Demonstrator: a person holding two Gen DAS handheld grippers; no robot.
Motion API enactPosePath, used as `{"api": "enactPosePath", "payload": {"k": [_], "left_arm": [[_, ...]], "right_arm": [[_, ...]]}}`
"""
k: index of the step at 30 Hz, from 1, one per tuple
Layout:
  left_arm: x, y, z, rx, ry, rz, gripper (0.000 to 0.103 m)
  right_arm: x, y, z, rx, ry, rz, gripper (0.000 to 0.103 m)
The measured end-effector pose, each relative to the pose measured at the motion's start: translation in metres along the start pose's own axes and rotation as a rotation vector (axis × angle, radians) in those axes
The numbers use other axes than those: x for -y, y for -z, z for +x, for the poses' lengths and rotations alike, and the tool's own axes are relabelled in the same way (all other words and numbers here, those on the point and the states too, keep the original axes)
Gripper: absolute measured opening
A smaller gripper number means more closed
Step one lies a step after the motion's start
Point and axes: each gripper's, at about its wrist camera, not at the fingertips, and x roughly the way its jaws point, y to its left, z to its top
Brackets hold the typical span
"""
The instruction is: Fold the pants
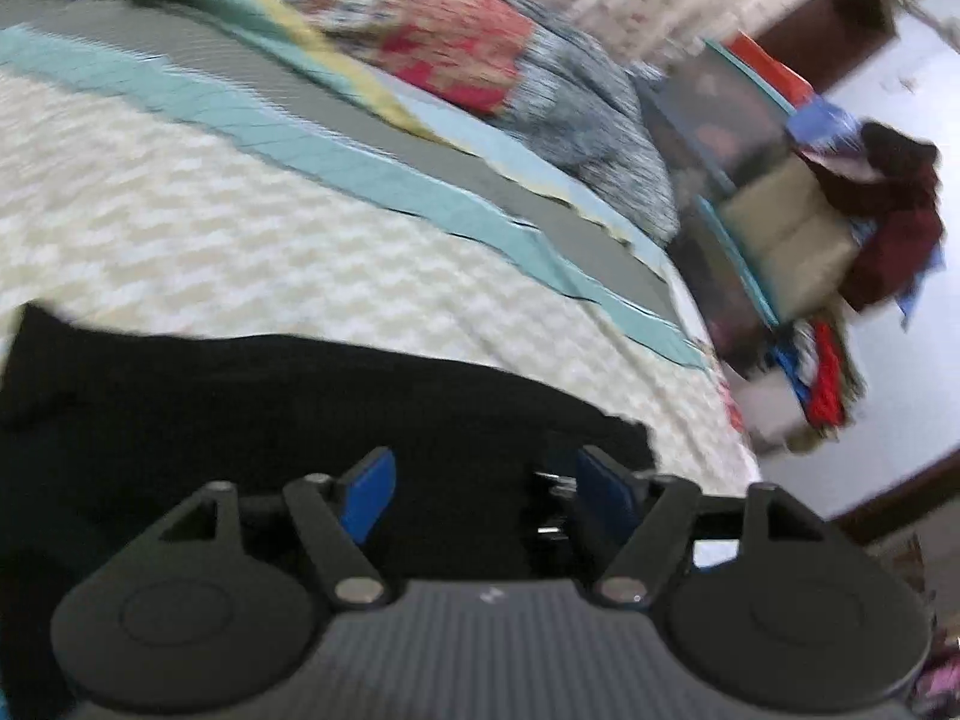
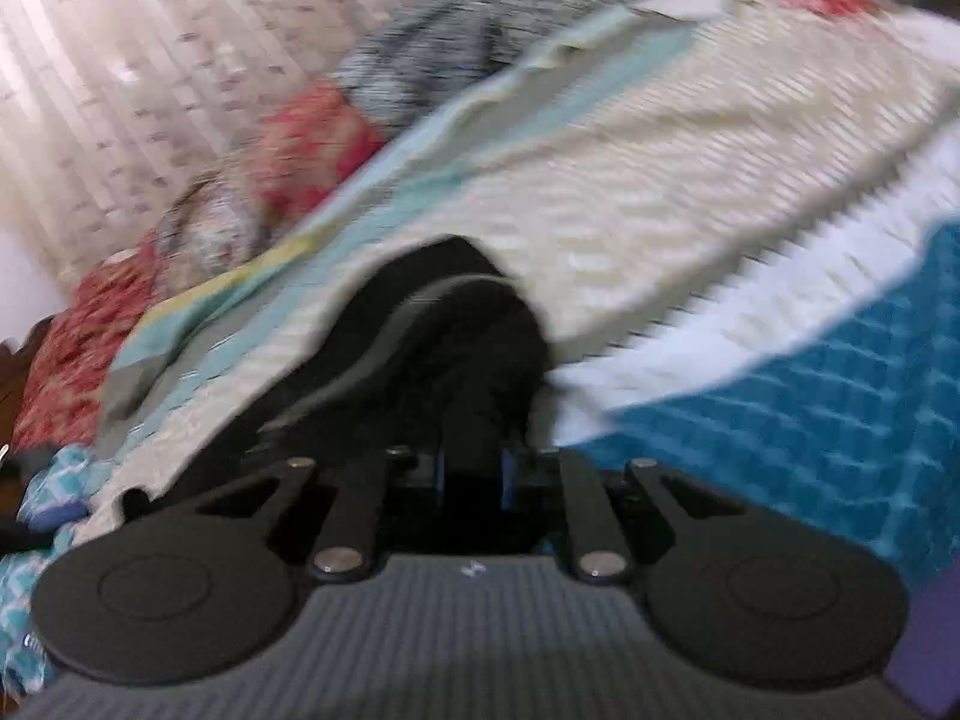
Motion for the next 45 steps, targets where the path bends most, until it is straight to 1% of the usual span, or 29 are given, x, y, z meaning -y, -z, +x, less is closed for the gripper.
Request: {"api": "enactPosePath", "payload": {"k": [1,2,3,5,7,9,10,11,12,13,14,15,16,18,19,21,22,24,25,26,29,31,35,39,42,45], "left_arm": [[0.013,-0.004,0.007,-0.016,0.013,0.021,0.080],[0.025,-0.005,0.016,-0.032,0.019,0.041,0.086],[0.036,-0.006,0.023,-0.048,0.025,0.063,0.090],[0.058,-0.007,0.041,-0.083,0.031,0.124,0.095],[0.076,-0.006,0.058,-0.115,0.011,0.171,0.096],[0.087,-0.003,0.075,-0.166,0.014,0.205,0.099],[0.092,-0.001,0.082,-0.186,0.018,0.227,0.099],[0.096,0.001,0.086,-0.188,0.021,0.244,0.088],[0.098,0.004,0.089,-0.177,0.017,0.267,0.055],[0.098,0.005,0.091,-0.183,0.012,0.290,0.034],[0.097,0.005,0.092,-0.196,0.007,0.301,0.019],[0.092,0.003,0.090,-0.197,0.022,0.283,0.018],[0.085,0.000,0.085,-0.189,0.030,0.259,0.018],[0.073,-0.005,0.074,-0.169,0.024,0.233,0.017],[0.066,-0.007,0.068,-0.165,0.031,0.213,0.017],[0.055,-0.010,0.060,-0.174,0.061,0.168,0.017],[0.050,-0.011,0.057,-0.174,0.068,0.154,0.017],[0.040,-0.012,0.047,-0.160,0.068,0.142,0.017],[0.035,-0.013,0.043,-0.153,0.070,0.134,0.017],[0.030,-0.014,0.036,-0.143,0.078,0.122,0.017],[0.011,-0.023,0.011,-0.101,0.109,0.082,0.017],[-0.006,-0.029,-0.009,-0.078,0.124,0.055,0.017],[-0.044,-0.032,-0.044,-0.030,0.080,0.019,0.017],[-0.092,-0.026,-0.073,0.018,0.064,-0.072,0.017],[-0.129,-0.014,-0.084,0.039,0.050,-0.151,0.017],[-0.162,-0.001,-0.086,0.054,0.022,-0.210,0.018]], "right_arm": [[-0.015,0.000,-0.004,0.012,-0.041,-0.030,0.018],[-0.028,0.000,-0.011,0.016,-0.082,-0.072,0.018],[-0.048,0.002,-0.012,0.022,-0.112,-0.133,0.018],[-0.077,0.008,-0.015,0.026,-0.156,-0.233,0.018],[-0.103,0.017,-0.013,0.025,-0.191,-0.307,0.018],[-0.119,0.025,-0.009,0.014,-0.204,-0.371,0.018],[-0.125,0.028,-0.008,0.009,-0.207,-0.405,0.018],[-0.130,0.030,-0.007,0.005,-0.210,-0.434,0.018],[-0.136,0.034,-0.006,0.002,-0.219,-0.454,0.018],[-0.135,0.035,-0.009,0.000,-0.230,-0.464,0.018],[-0.137,0.039,-0.011,0.005,-0.233,-0.473,0.019],[-0.139,0.040,-0.010,0.017,-0.217,-0.484,0.020],[-0.138,0.042,-0.013,0.023,-0.211,-0.498,0.024],[-0.133,0.045,-0.018,0.040,-0.212,-0.494,0.041],[-0.128,0.047,-0.019,0.040,-0.209,-0.488,0.052],[-0.125,0.050,-0.013,0.024,-0.199,-0.493,0.053],[-0.127,0.052,-0.009,0.009,-0.195,-0.495,0.051],[-0.131,0.056,-0.005,-0.026,-0.212,-0.500,0.020],[-0.137,0.058,-0.004,-0.042,-0.216,-0.502,0.014],[-0.142,0.057,-0.002,-0.048,-0.227,-0.500,0.014],[-0.164,0.051,-0.006,-0.065,-0.312,-0.505,0.014],[-0.183,0.047,-0.003,-0.095,-0.362,-0.517,0.014],[-0.224,0.060,0.010,-0.168,-0.420,-0.576,0.014],[-0.268,0.085,0.031,-0.242,-0.456,-0.656,0.014],[-0.292,0.106,0.046,-0.302,-0.469,-0.724,0.015],[-0.302,0.120,0.068,-0.379,-0.473,-0.736,0.018]]}}
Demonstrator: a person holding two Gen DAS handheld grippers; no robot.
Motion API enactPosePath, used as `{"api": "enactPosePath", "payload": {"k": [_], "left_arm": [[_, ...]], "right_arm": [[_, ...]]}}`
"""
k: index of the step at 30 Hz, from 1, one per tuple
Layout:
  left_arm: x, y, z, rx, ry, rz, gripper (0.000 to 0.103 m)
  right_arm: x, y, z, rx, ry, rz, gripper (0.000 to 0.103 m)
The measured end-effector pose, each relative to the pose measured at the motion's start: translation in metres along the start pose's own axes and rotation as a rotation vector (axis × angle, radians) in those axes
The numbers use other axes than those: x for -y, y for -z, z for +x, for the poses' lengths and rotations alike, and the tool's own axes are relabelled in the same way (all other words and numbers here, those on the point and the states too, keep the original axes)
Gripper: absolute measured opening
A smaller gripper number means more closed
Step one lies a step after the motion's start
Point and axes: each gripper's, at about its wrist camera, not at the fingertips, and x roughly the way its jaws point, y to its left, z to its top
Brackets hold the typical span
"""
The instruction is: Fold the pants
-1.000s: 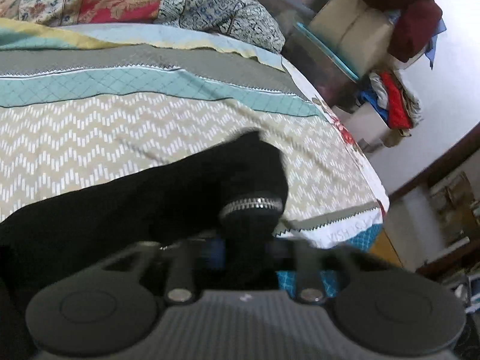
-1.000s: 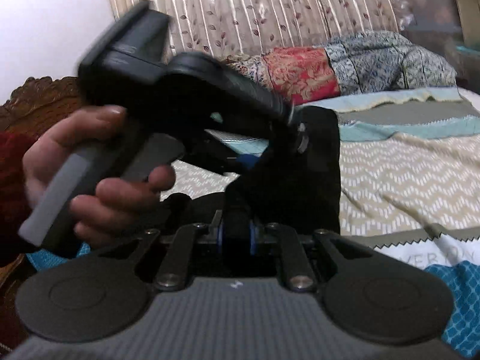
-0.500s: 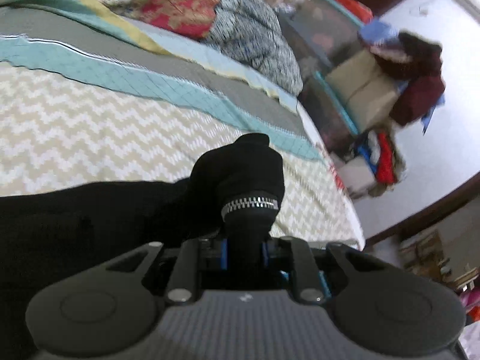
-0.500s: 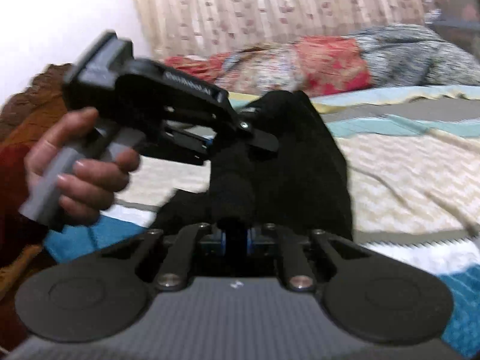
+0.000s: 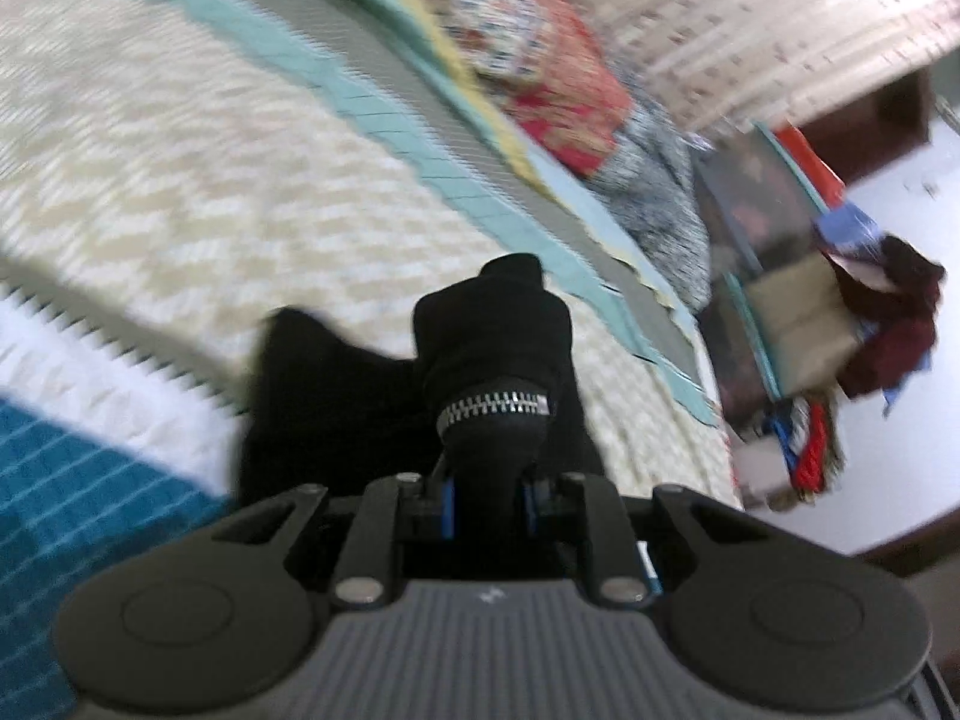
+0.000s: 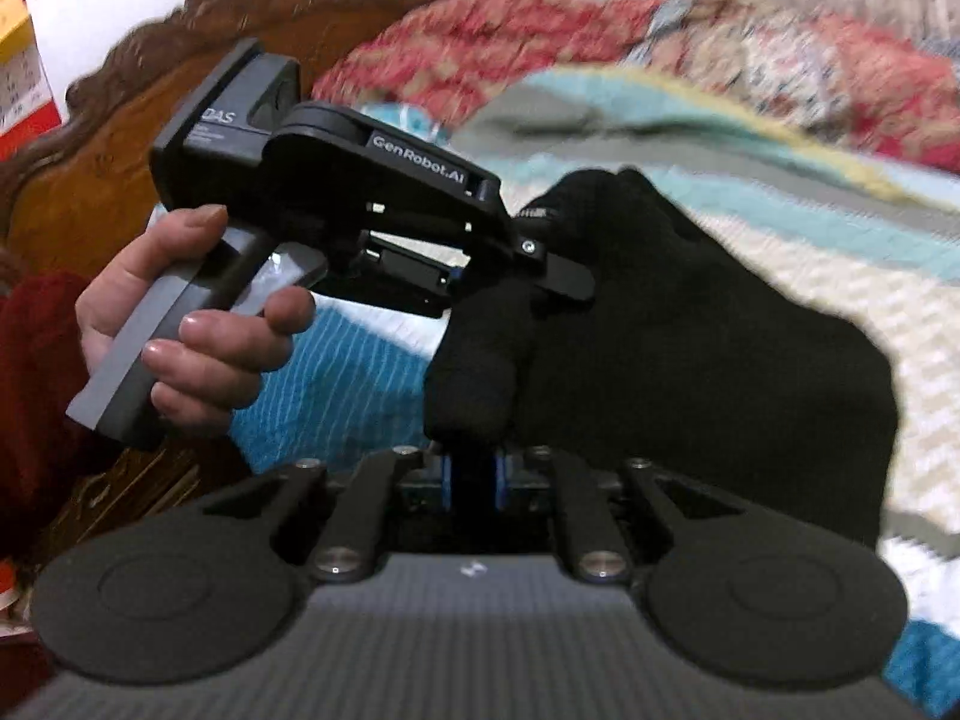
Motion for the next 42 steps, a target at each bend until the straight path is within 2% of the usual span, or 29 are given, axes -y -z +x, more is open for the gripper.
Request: {"api": "enactPosePath", "payload": {"k": [3,5,6,8,10,12,14,15,16,17,20,21,23,25,26,27,30,31,32,33,35,36,37,38,40,42], "left_arm": [[-0.037,0.006,0.014,-0.010,-0.050,-0.082,0.019],[-0.054,0.012,0.030,-0.036,-0.096,-0.145,0.026],[-0.058,0.015,0.035,-0.029,-0.091,-0.160,0.028],[-0.055,0.014,0.036,-0.006,-0.079,-0.160,0.033],[-0.046,0.012,0.033,0.007,-0.101,-0.131,0.038],[-0.037,0.011,0.024,0.029,-0.128,-0.111,0.049],[-0.029,0.012,0.010,0.070,-0.132,-0.089,0.052],[-0.026,0.014,0.003,0.082,-0.118,-0.085,0.052],[-0.022,0.015,-0.003,0.087,-0.101,-0.082,0.053],[-0.020,0.017,-0.007,0.088,-0.087,-0.072,0.053],[-0.008,0.030,-0.015,0.079,-0.103,0.011,0.050],[-0.008,0.034,-0.016,0.070,-0.113,0.033,0.050],[-0.009,0.046,-0.012,0.047,-0.158,0.061,0.050],[-0.020,0.057,-0.006,0.012,-0.245,0.067,0.051],[-0.025,0.062,0.000,0.001,-0.292,0.081,0.058],[-0.027,0.066,0.000,0.016,-0.285,0.091,0.059],[-0.023,0.064,-0.012,0.051,-0.246,0.069,0.057],[-0.022,0.062,-0.018,0.067,-0.231,0.075,0.058],[-0.020,0.060,-0.024,0.087,-0.222,0.082,0.065],[-0.019,0.058,-0.029,0.103,-0.213,0.084,0.079],[-0.019,0.055,-0.037,0.126,-0.187,0.075,0.099],[-0.022,0.054,-0.039,0.130,-0.166,0.064,0.101],[-0.026,0.053,-0.039,0.120,-0.148,0.053,0.101],[-0.028,0.052,-0.035,0.103,-0.139,0.040,0.102],[-0.030,0.052,-0.022,0.069,-0.122,0.026,0.103],[-0.032,0.053,-0.007,0.033,-0.122,0.019,0.103]], "right_arm": [[0.003,0.013,0.026,-0.078,-0.024,0.006,0.023],[0.009,0.019,0.036,-0.108,-0.050,0.045,0.034],[0.011,0.021,0.035,-0.111,-0.070,0.060,0.038],[0.009,0.020,0.021,-0.089,-0.109,0.054,0.058],[0.007,0.020,-0.002,-0.033,-0.153,0.045,0.062],[0.005,0.022,-0.022,0.021,-0.172,0.034,0.062],[0.003,0.028,-0.041,0.062,-0.187,0.037,0.061],[0.003,0.030,-0.046,0.072,-0.194,0.044,0.059],[0.003,0.031,-0.048,0.074,-0.195,0.051,0.050],[0.004,0.031,-0.047,0.066,-0.195,0.057,0.039],[0.006,0.031,-0.030,0.010,-0.223,0.085,0.026],[0.004,0.033,-0.023,-0.017,-0.226,0.088,0.026],[0.002,0.034,-0.004,-0.092,-0.178,0.091,0.025],[0.008,0.042,0.012,-0.162,-0.162,0.130,0.023],[0.011,0.043,0.012,-0.163,-0.177,0.160,0.022],[0.013,0.042,0.009,-0.162,-0.190,0.179,0.022],[0.012,0.040,-0.016,-0.103,-0.210,0.170,0.029],[0.015,0.040,-0.031,-0.061,-0.217,0.167,0.038],[0.021,0.040,-0.045,-0.014,-0.215,0.174,0.047],[0.030,0.042,-0.061,0.034,-0.202,0.189,0.051],[0.050,0.045,-0.089,0.129,-0.138,0.242,0.066],[0.061,0.049,-0.101,0.168,-0.094,0.275,0.070],[0.073,0.054,-0.110,0.204,-0.046,0.312,0.081],[0.083,0.060,-0.117,0.227,-0.001,0.349,0.086],[0.104,0.075,-0.125,0.231,0.067,0.441,0.086],[0.119,0.086,-0.123,0.204,0.085,0.502,0.087]]}}
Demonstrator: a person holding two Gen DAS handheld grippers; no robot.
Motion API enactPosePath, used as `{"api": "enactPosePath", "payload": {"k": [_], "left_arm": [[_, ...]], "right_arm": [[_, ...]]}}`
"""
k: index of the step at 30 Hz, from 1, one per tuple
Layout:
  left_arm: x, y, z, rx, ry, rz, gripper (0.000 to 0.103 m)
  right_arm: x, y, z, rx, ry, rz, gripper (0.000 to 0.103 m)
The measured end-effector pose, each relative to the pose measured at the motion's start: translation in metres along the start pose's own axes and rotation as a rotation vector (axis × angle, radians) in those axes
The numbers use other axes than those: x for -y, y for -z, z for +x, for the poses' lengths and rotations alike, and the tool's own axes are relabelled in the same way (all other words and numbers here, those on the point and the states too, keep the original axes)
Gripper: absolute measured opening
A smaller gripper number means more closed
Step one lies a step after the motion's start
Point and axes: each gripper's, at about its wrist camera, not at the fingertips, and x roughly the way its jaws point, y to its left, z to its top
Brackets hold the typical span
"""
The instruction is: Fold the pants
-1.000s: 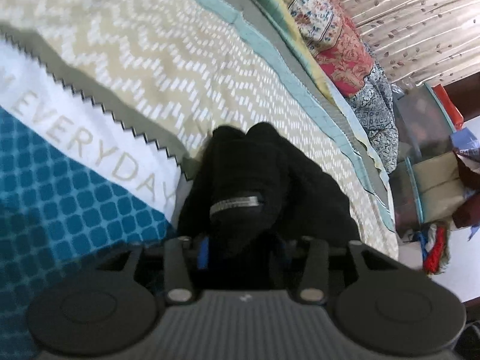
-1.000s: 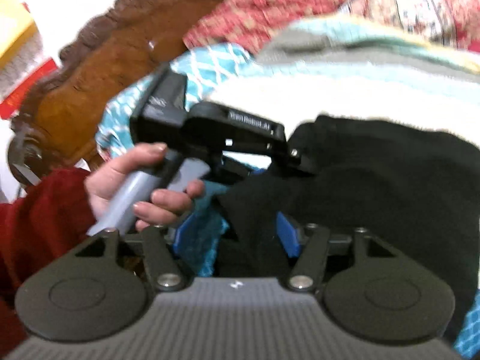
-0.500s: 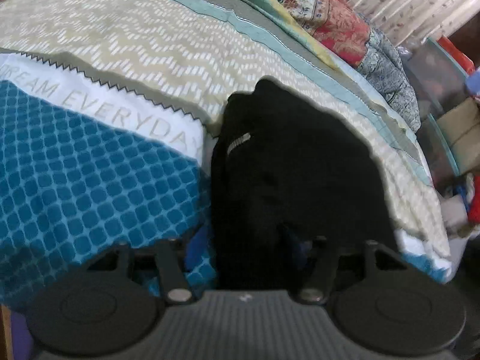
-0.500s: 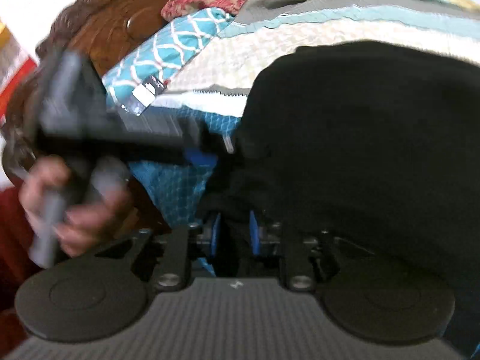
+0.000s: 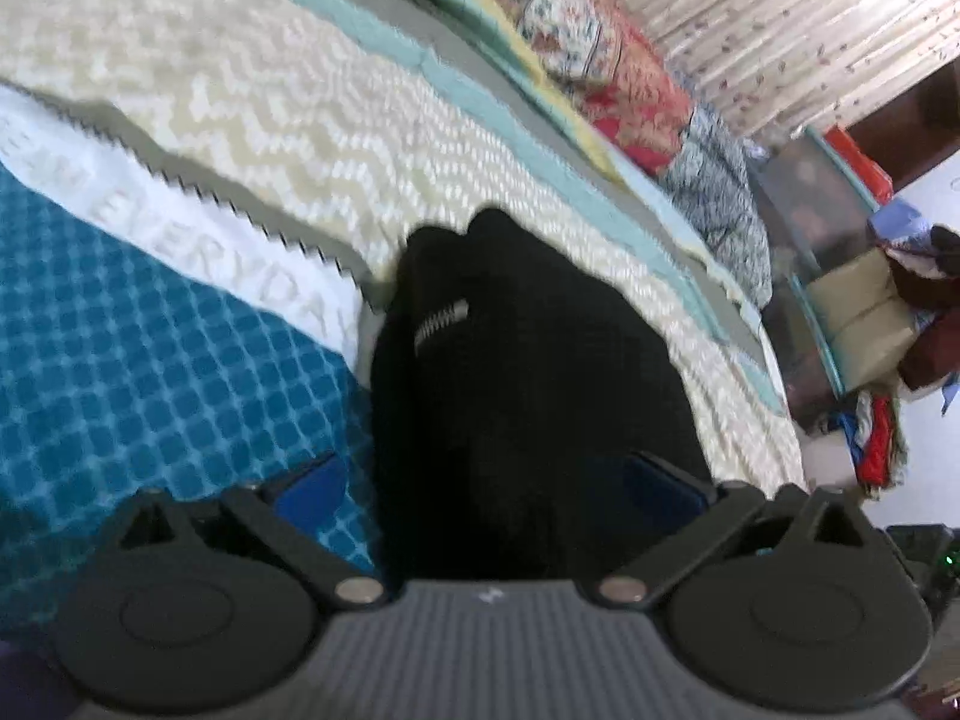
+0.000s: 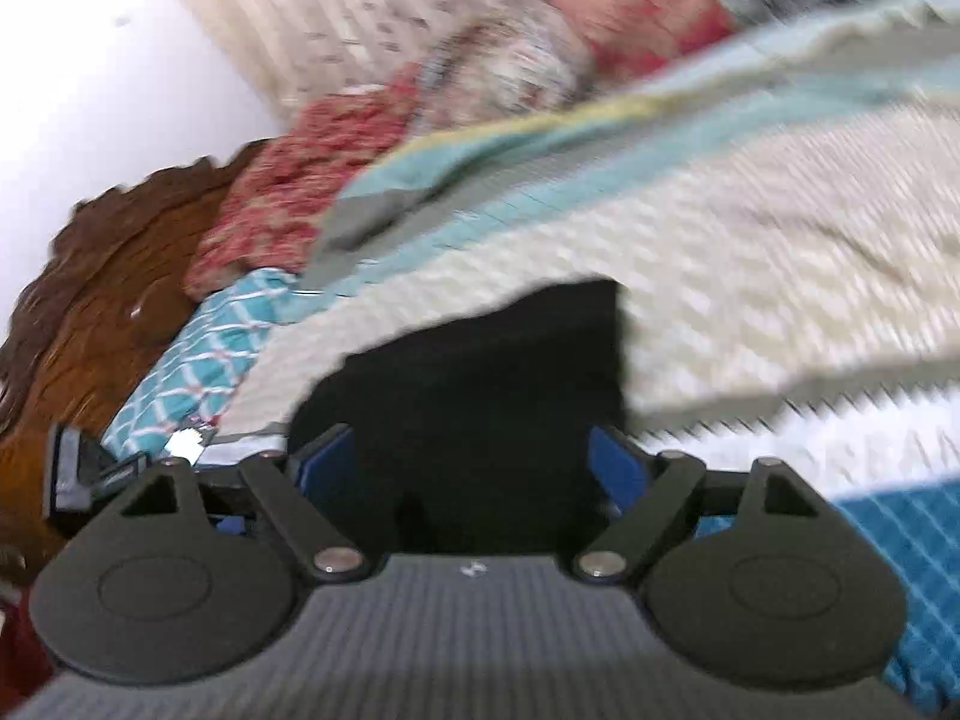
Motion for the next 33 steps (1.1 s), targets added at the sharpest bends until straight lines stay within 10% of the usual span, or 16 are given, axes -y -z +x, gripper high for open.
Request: {"api": "enactPosePath", "payload": {"k": [11,12,14,18,26,33], "left_arm": [[-0.001,-0.003,0.047,-0.045,0.060,-0.040,0.102],[-0.001,-0.003,0.049,-0.039,0.069,-0.049,0.093],[0.002,-0.002,0.052,-0.038,0.084,-0.065,0.064],[0.011,-0.014,0.042,-0.030,0.113,-0.126,0.033],[0.110,-0.117,0.027,0.196,0.218,0.179,0.033],[0.165,-0.214,0.125,0.290,0.190,0.325,0.034]], "right_arm": [[0.015,0.013,0.043,-0.146,-0.067,0.156,0.088],[0.017,0.011,0.048,-0.161,-0.093,0.191,0.087],[0.013,0.007,0.055,-0.204,-0.170,0.241,0.045],[-0.024,-0.010,0.045,-0.204,-0.208,0.107,0.029],[-0.069,-0.122,0.013,0.125,-0.276,-0.161,0.028],[-0.045,-0.211,0.057,0.374,-0.096,-0.418,0.029]]}}
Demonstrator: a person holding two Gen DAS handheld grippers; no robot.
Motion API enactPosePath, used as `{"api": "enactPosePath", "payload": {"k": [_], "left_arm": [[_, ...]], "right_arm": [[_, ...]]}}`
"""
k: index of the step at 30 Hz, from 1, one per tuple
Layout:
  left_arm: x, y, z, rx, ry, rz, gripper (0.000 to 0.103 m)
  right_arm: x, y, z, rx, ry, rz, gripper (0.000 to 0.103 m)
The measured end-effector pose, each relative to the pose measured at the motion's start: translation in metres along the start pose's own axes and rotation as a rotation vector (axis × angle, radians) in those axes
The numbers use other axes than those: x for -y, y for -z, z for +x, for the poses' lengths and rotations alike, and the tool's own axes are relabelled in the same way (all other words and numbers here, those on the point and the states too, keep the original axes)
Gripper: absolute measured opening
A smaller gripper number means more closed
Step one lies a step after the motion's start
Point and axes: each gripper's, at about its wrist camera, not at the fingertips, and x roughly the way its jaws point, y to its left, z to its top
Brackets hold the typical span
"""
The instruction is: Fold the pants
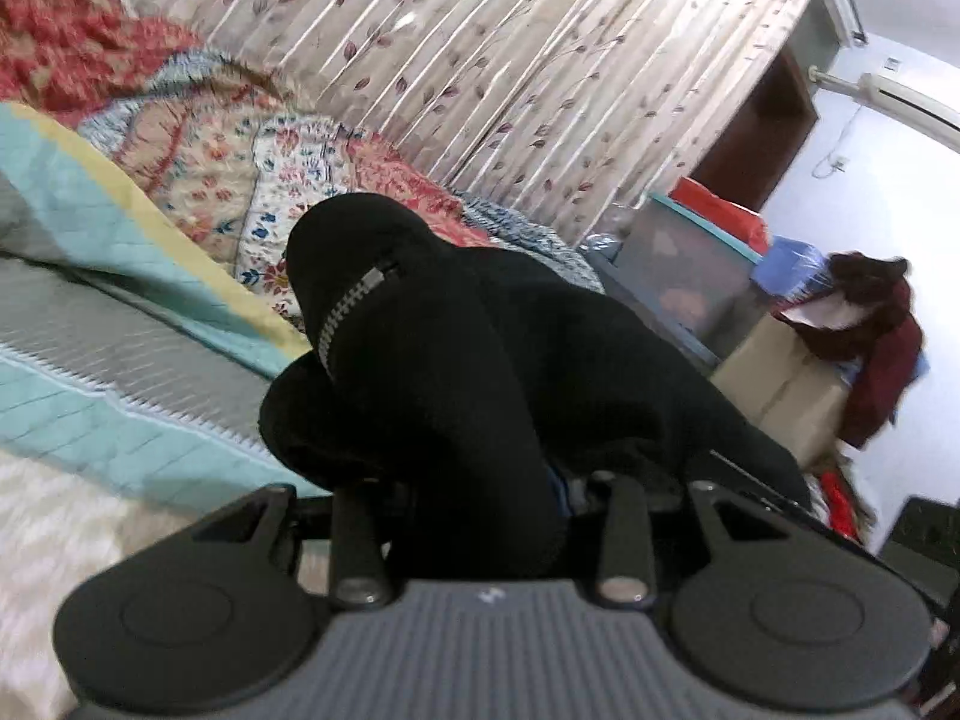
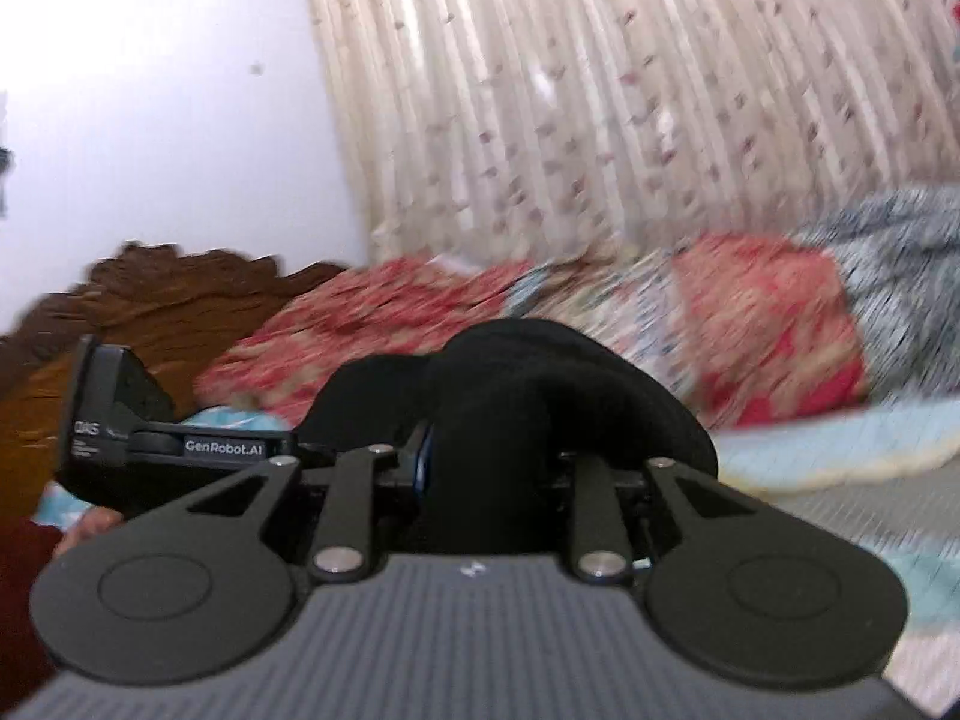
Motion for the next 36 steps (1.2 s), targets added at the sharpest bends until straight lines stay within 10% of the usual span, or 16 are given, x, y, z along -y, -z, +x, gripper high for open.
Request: {"api": "enactPosePath", "payload": {"k": [4,7,10,13,22,36], "left_arm": [[-0.036,0.009,0.079,-0.054,-0.109,-0.033,0.035],[-0.071,0.038,0.141,-0.203,-0.284,-0.053,0.035],[-0.085,0.061,0.149,-0.170,-0.351,-0.057,0.068],[-0.088,0.063,0.145,-0.182,-0.342,-0.078,0.074],[-0.034,0.057,0.089,-0.208,-0.506,-0.016,0.077],[0.046,0.173,-0.097,-0.276,-0.614,0.057,0.103]], "right_arm": [[0.068,0.035,0.056,-0.041,0.087,0.094,0.030],[0.117,0.083,0.101,-0.226,0.207,0.247,0.031],[0.156,0.132,0.107,-0.275,0.255,0.495,0.068],[0.179,0.147,0.096,-0.249,0.180,0.672,0.068],[0.129,0.125,0.053,-0.222,0.321,0.604,0.076],[-0.022,0.186,-0.063,-0.394,0.399,0.548,0.082]]}}
